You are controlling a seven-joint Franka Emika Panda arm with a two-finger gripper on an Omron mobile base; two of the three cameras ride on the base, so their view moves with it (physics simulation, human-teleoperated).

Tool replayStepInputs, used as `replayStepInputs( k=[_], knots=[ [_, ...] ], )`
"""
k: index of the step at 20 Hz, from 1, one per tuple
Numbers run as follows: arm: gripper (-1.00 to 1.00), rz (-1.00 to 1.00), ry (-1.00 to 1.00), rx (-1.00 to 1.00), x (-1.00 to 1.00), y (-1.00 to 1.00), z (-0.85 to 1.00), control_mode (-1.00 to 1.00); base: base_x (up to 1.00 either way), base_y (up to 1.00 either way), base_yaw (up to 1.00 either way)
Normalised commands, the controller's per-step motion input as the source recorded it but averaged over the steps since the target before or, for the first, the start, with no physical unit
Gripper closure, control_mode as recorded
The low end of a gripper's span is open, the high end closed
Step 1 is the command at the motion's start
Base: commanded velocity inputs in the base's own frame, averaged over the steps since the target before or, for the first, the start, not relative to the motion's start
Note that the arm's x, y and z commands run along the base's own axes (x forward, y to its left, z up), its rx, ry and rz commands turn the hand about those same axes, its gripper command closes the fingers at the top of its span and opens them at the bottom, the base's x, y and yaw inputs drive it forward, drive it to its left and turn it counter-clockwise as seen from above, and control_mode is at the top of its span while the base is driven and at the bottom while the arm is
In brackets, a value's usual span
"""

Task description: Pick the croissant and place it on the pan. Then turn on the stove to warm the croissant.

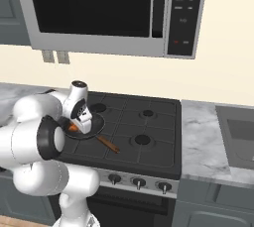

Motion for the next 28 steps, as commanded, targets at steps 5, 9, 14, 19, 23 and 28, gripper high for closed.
replayStepInputs(
  k=[5,9,14,19,23,28],
  knots=[
    [1.00,0.00,0.00,0.00,0.15,0.00,-0.12,-1.00,0.00,0.00,0.00],
    [1.00,0.00,0.00,0.00,0.16,0.00,-0.11,-1.00,0.00,0.00,0.00],
    [-1.00,0.00,0.00,0.00,0.15,0.04,-0.13,-1.00,0.00,0.00,0.00],
    [-1.00,0.00,0.00,0.00,0.12,0.01,-0.12,-1.00,0.00,0.00,0.00],
    [-1.00,0.00,0.00,0.00,0.06,0.00,-0.07,-1.00,0.00,0.00,0.00],
    [-1.00,0.00,0.00,0.00,0.00,0.00,0.00,-1.00,0.00,0.00,0.00]
  ],
)
